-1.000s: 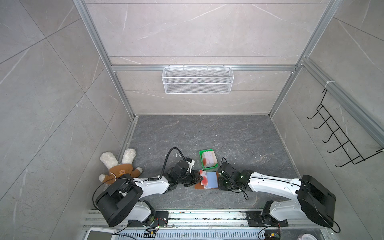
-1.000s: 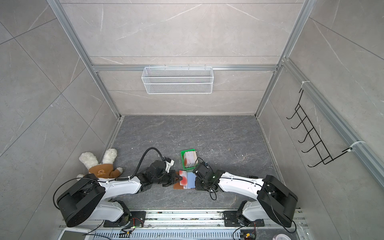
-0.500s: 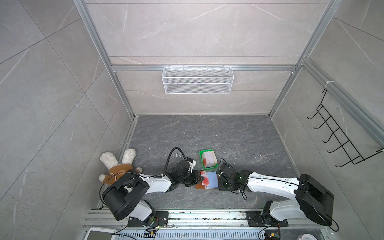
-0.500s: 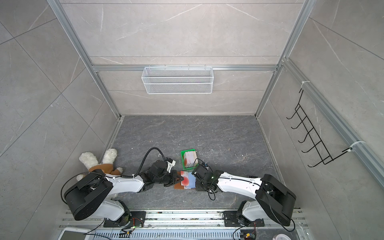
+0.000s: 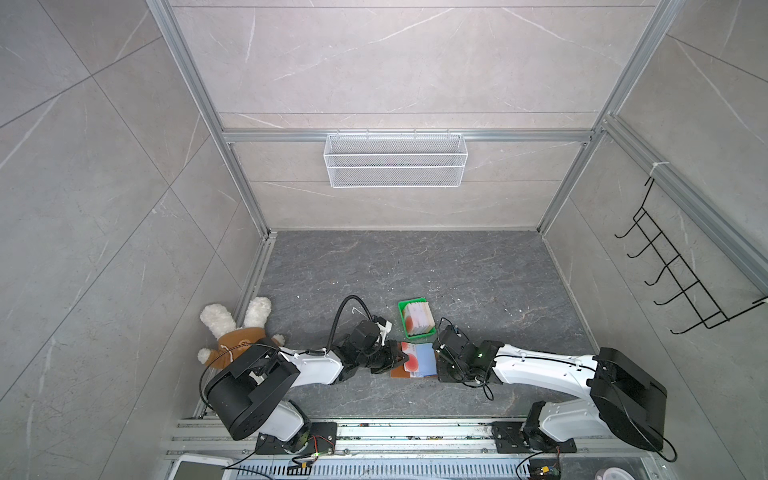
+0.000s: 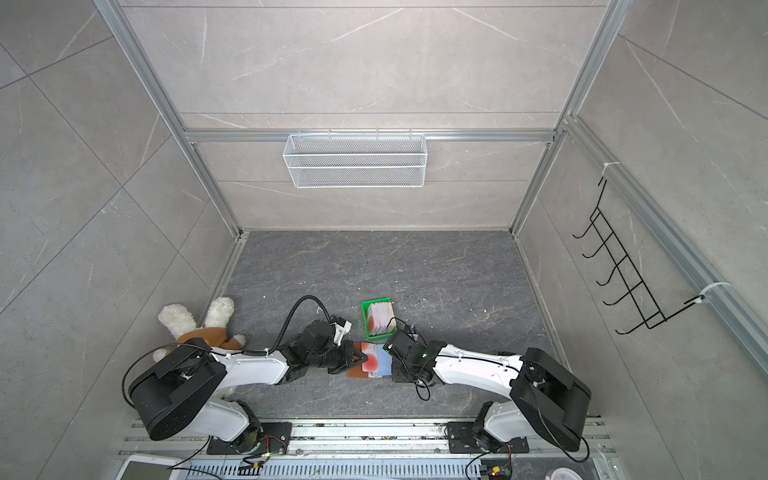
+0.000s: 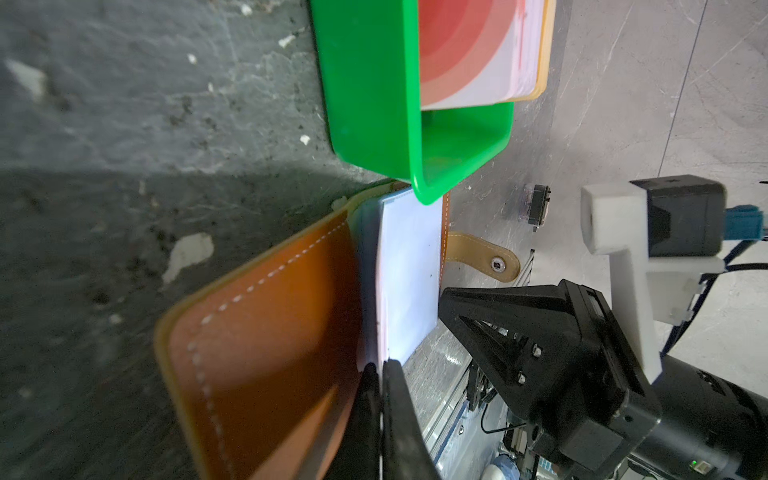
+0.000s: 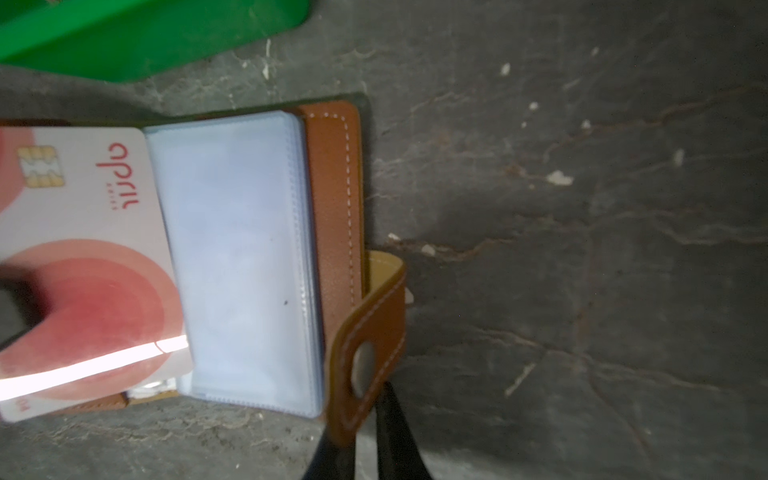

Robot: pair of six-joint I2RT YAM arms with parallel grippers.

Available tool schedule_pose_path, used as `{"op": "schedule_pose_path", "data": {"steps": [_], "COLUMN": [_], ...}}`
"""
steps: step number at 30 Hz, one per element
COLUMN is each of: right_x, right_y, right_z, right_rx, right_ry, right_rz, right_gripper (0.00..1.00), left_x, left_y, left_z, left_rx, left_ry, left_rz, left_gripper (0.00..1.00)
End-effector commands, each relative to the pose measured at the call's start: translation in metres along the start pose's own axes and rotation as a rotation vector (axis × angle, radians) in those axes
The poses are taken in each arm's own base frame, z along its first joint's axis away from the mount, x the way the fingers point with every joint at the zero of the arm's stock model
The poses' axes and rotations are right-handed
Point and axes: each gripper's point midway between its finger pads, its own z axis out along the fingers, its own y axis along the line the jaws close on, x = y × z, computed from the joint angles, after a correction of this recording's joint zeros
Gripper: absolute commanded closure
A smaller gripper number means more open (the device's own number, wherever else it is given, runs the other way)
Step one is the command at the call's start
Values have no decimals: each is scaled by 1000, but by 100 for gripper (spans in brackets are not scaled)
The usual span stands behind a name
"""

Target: Put the credit cards into the card holder

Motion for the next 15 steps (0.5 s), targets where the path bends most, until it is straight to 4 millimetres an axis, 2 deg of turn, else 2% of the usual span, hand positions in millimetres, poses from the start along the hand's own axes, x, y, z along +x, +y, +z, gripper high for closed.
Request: {"op": "schedule_pose_path", "data": {"steps": [1, 15], "right_x": [0, 3], "right_y": [-2, -1], "right_z": [1, 6], "right_rx": [34, 44], "right_ry": [1, 10], "right_rz": [-1, -14], "right_gripper": [86, 86], "left_x": [6, 9], "left_y": [0, -2], "left_z": [-3, -3], "left_rx": [3, 12], "left_ry": [29, 45], "left_rz": [-18, -42], "left_gripper": [100, 100]}}
